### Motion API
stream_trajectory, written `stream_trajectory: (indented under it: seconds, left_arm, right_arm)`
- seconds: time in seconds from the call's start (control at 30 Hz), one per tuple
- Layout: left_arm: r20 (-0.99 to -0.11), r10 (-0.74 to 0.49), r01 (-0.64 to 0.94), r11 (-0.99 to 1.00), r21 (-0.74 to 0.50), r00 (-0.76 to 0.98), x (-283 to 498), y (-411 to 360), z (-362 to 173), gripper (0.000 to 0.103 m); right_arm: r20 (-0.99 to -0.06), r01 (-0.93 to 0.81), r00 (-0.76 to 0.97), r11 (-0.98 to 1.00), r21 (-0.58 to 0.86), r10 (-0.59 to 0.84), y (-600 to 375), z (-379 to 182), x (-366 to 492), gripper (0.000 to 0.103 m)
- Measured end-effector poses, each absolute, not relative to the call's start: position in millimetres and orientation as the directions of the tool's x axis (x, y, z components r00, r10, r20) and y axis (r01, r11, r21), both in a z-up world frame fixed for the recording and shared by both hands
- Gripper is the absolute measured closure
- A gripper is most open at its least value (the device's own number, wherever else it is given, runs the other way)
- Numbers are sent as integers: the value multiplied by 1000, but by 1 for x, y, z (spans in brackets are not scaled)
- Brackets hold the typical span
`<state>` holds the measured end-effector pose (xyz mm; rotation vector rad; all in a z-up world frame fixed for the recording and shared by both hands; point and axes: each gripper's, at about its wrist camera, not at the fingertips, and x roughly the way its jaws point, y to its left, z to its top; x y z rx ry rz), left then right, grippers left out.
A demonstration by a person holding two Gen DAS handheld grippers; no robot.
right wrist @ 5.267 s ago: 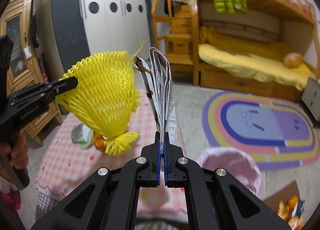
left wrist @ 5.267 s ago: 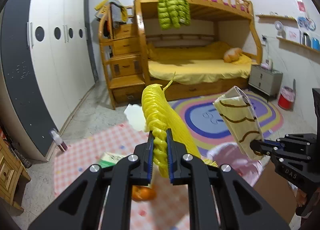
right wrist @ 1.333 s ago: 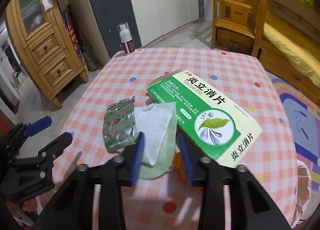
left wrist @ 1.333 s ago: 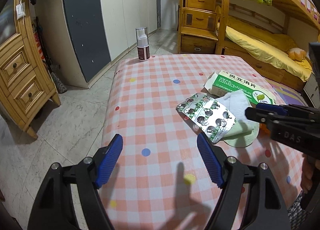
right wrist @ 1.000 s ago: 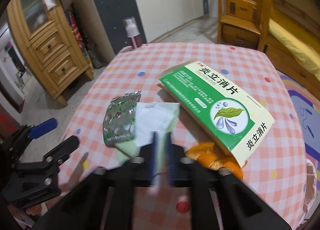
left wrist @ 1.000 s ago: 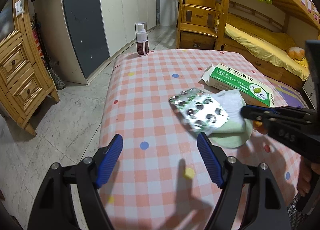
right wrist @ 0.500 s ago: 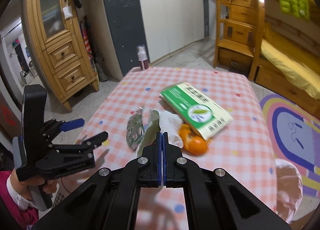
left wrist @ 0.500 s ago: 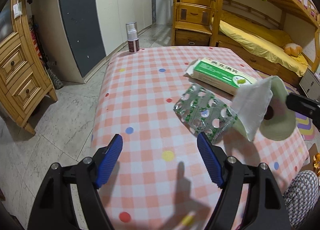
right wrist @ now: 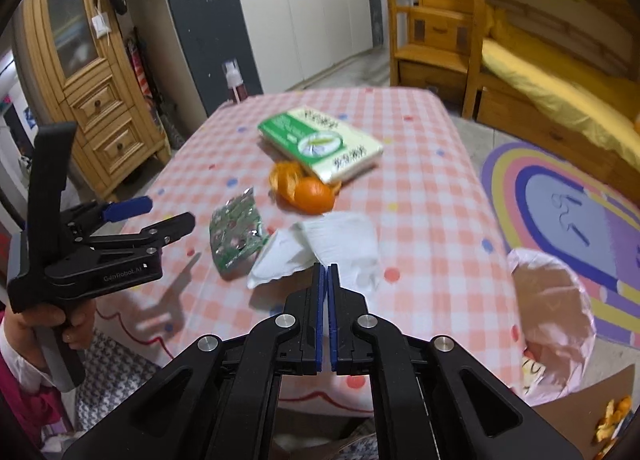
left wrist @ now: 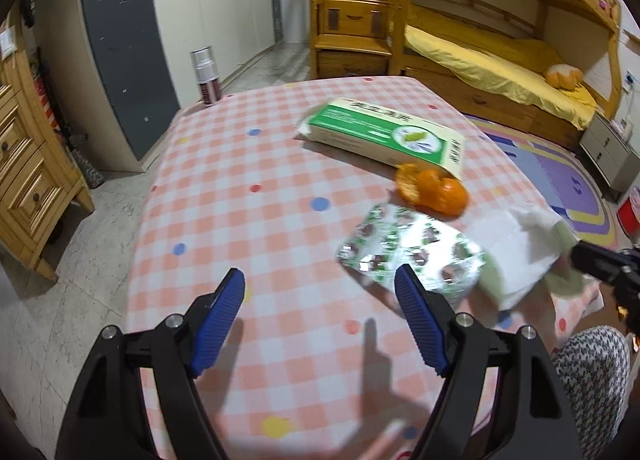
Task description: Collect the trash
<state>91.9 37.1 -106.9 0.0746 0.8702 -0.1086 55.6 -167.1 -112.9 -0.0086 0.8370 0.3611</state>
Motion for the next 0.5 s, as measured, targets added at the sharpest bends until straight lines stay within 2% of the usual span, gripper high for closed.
stream_trajectory:
  seconds: [0.17,0.3,0.37,0.5]
  left_arm:
    - [-770,-78,181,982,49,633,97,15,-115,28]
    - [-789,-35,206,971,117,613,108,3,-131,32]
    - [-786,-32,211,969,126,618,107,5,-131,32]
    - [-778,32,196,960,198,628,107,19,-132,32]
  right_arm:
    - [-727,-301,617,944,138,303,-175,-114,52,96]
    - [-730,-283,615,948,149,298,-182,-115,53,96]
    - [-734,-267,620,954,137,278,-184,-117,53,100]
    - [-720,-221,650,967,124,241,-196,-113,53,101]
